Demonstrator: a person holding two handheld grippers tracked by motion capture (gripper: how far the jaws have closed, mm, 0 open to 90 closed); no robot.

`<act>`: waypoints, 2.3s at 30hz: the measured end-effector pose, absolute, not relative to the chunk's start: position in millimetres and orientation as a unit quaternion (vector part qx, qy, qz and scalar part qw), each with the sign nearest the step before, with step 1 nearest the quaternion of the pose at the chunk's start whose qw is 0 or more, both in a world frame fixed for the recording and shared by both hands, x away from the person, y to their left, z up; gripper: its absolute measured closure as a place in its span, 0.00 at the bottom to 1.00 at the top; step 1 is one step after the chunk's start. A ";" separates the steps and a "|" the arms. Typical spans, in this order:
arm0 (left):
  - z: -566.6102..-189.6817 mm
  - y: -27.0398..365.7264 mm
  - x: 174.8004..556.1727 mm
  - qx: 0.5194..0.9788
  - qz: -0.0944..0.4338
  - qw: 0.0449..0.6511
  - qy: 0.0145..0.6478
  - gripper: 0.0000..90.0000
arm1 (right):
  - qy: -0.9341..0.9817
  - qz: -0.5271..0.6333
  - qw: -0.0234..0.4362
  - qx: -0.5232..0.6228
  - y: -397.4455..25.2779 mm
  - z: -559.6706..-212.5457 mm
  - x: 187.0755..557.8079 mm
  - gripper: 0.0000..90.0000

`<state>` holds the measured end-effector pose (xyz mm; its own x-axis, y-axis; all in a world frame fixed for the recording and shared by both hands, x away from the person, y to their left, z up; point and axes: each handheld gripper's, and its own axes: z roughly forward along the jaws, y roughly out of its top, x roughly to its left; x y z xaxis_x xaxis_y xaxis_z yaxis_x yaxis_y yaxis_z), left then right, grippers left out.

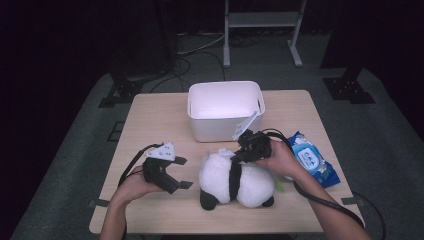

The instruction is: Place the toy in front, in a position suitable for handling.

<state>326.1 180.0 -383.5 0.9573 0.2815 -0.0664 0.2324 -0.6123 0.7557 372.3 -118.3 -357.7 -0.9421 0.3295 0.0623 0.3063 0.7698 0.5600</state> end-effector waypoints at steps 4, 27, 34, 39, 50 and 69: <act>-379.6 165.4 322.3 0.897 0.021 0.421 0.135 0.12 | 0.937 0.312 0.020 0.155 -121.5 -357.7 354.5 0.92; -386.8 121.6 326.0 0.906 -0.050 0.392 0.151 0.07 | 0.930 0.327 0.017 0.168 -167.8 -357.9 321.7 0.92; -388.0 123.0 329.8 0.909 -0.048 0.384 0.156 0.08 | 0.918 0.337 0.020 0.209 -210.5 -364.3 313.4 0.92; -387.3 120.5 334.1 0.913 -0.068 0.375 0.149 0.07 | 0.912 0.351 0.007 0.211 -223.0 -371.3 306.3 0.91; -394.9 109.4 352.5 0.923 -0.138 0.312 0.175 0.00 | 0.913 0.360 -0.003 0.193 -204.8 -379.0 313.0 0.91; -385.2 107.1 369.3 0.926 -0.071 0.345 0.134 0.46 | 0.909 0.370 0.001 0.191 -182.8 -373.1 343.6 0.92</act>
<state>369.3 107.1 -385.2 0.9538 0.2005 -0.2236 0.2979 -0.7265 0.6193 343.6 -182.8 -373.1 -0.9268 0.3488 0.1395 0.3470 0.6530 0.6732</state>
